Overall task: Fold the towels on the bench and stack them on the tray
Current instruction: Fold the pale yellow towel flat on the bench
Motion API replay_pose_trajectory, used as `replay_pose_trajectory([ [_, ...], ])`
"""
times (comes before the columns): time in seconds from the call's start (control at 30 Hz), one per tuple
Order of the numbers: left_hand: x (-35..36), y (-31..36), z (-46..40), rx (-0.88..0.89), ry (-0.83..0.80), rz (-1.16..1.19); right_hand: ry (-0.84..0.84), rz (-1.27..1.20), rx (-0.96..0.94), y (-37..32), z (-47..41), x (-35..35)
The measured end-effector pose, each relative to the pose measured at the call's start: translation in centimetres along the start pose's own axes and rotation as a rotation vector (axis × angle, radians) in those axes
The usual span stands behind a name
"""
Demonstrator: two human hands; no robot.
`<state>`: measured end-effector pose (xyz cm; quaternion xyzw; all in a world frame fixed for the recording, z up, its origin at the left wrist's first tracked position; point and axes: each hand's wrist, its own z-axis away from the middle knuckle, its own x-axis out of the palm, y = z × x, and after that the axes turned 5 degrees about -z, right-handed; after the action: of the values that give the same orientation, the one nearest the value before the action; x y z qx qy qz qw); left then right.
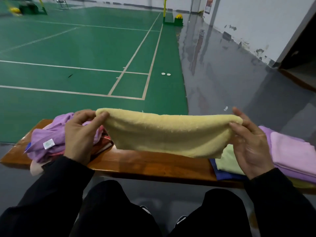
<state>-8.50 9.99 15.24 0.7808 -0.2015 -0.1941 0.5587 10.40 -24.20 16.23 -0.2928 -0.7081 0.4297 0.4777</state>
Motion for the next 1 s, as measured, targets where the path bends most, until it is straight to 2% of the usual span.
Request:
replay_pose_trajectory([
  [0.07,-0.6,1.0,0.5,-0.020,-0.021,0.184,-0.045,-0.085,0.026,-0.7,0.8,-0.5],
  [0.13,-0.9,1.4,0.7,-0.112,-0.113,0.401,-0.091,-0.154,0.068,-1.1,1.5,-0.9],
  [0.23,-0.3,0.9,0.5,-0.185,-0.122,0.391,-0.062,-0.143,0.120,-0.5,1.3,-1.3],
  [0.37,1.9,-2.0,-1.0,-0.229,-0.032,0.217,0.027,-0.138,0.183,1.9,-1.1,-1.5],
  [0.47,3.8,-6.9,-3.9,-0.319,-0.086,0.061,0.107,-0.067,0.283,4.9,-3.3,-1.6],
  [0.57,4.5,-14.1,-5.6,-0.426,-0.265,-0.364,0.307,0.131,0.422,9.4,-4.4,-2.4],
  [0.63,4.4,-17.2,-4.8,-0.419,-0.313,-0.610,0.334,0.412,0.421,11.9,-4.4,-3.2],
  [0.73,4.1,-18.4,-3.0,-0.302,-0.384,-0.817,0.118,0.786,0.355,13.3,-3.3,-2.9],
  [0.8,4.0,-18.6,-2.3,-0.179,-0.419,-0.926,-0.131,1.011,0.293,14.6,-2.3,-2.8],
  [0.87,3.7,-18.7,-1.4,0.046,-0.456,-1.000,-0.391,1.231,0.223,15.8,-1.5,-2.9],
  [0.93,3.1,-19.1,-0.3,0.320,-0.606,-1.020,-0.591,1.407,0.148,17.1,-1.4,-3.5],
  [1.0,2.4,-19.2,0.5,0.471,-0.794,-1.010,-0.698,1.495,0.082,18.1,-1.6,-4.4],
])
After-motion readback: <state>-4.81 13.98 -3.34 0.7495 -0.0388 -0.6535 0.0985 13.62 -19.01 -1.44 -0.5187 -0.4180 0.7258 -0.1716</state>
